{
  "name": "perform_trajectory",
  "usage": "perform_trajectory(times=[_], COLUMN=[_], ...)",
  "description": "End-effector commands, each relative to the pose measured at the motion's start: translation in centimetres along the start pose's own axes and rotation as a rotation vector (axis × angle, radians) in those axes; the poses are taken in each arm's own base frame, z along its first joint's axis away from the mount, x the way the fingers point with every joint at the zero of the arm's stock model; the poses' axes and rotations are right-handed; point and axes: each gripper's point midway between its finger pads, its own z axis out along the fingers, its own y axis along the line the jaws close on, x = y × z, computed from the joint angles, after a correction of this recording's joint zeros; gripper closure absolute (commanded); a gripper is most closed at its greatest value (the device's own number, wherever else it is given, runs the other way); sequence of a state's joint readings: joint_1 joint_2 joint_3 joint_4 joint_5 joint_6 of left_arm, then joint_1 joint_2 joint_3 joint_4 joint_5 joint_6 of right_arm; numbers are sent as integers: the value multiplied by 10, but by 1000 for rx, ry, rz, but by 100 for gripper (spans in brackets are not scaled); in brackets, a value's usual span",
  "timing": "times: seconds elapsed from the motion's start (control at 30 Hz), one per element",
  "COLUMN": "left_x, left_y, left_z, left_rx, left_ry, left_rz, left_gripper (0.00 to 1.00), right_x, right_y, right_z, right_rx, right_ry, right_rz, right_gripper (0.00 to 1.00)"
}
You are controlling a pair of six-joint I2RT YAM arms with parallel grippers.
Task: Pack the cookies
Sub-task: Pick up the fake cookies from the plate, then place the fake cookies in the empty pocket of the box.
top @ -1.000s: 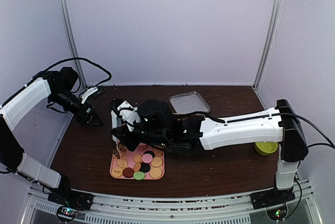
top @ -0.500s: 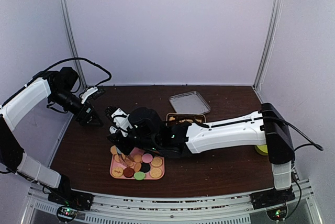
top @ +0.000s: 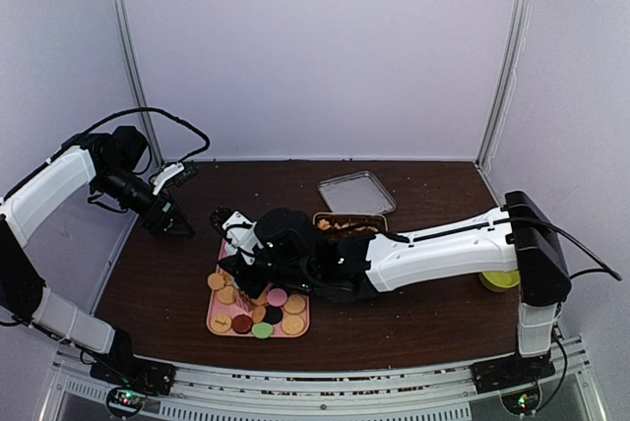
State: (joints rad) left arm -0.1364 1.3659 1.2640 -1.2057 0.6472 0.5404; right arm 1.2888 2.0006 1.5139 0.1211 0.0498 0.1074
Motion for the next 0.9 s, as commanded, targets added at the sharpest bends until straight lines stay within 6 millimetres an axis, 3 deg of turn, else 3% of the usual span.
perform_trajectory(times=[0.0,0.17,0.33,0.43,0.6,0.87], left_x=[0,0,-3,-3,-4,-4], left_y=[-2,-3,-3,-2,-2,-2], left_z=[1,2,0,0,-1,0], left_rx=[29,34,30,31,34,37], left_ry=[-9,-11,-16,-15,-18,-13], left_rz=[-4,-7,-7,-8,-8,-6], left_gripper=[24,24,24,24,25,25], right_x=[-11,-21,-52,-74,-97,-66], right_y=[-12,-17,-28,-47,-109,-234], right_z=[-20,-26,-42,-60,-104,-162], right_rx=[39,58,78,114,262,563], right_ry=[-17,-36,-100,-152,-217,-163], right_rz=[1,7,26,43,41,54], right_gripper=[79,90,99,100,100,100])
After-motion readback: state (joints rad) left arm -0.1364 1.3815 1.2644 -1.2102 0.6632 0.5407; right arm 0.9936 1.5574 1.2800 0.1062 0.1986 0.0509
